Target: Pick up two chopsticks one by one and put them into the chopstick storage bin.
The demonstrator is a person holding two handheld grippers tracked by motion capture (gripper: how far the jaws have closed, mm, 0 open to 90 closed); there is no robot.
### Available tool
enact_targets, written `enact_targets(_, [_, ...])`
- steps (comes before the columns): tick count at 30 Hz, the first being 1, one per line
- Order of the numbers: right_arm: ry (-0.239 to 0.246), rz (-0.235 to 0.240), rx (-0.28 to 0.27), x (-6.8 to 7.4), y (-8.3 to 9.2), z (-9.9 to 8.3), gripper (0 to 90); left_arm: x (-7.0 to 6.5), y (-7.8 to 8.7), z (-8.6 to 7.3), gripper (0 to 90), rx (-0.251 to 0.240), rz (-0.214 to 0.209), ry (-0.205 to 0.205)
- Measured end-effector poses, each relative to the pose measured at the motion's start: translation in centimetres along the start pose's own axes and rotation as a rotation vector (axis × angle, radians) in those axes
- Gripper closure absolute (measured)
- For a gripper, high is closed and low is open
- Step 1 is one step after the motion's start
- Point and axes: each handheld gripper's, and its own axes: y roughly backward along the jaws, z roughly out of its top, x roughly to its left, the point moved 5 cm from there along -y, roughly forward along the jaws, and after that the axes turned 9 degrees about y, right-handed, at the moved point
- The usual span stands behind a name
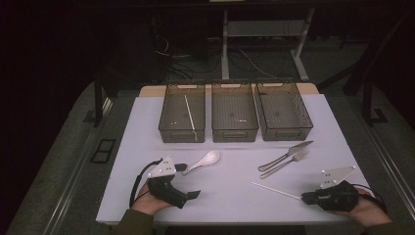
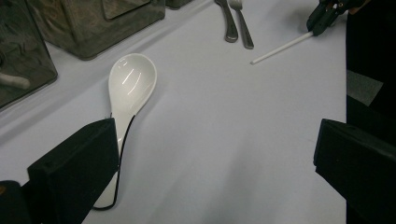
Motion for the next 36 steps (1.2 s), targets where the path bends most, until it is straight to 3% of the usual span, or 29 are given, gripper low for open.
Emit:
enact_targets(9, [0.040,-0.003,0.001,0.1,0.0,-0.1,83.8,0.0,0.0,0.0,0.0,0.004,0.000,-0.004])
enact_targets(16, [0.032,0.001,-0.006,-0.1,0.1,0.1,84.1,0.0,0.0,0.0,0.0,0.003,-0.001,-0.004])
enact_targets(25, [-0.005,0.004,-0.105,-0.5,1.5,0.9,84.1,0.0,0.0,0.0,0.0,0.007,-0.001,-0.007])
enact_targets(36, [-0.027,-0.008,-0.165,-0.8,2.3,1.6,84.1,0.0,-0.1,0.0,0.0,0.007,-0.002,-0.006])
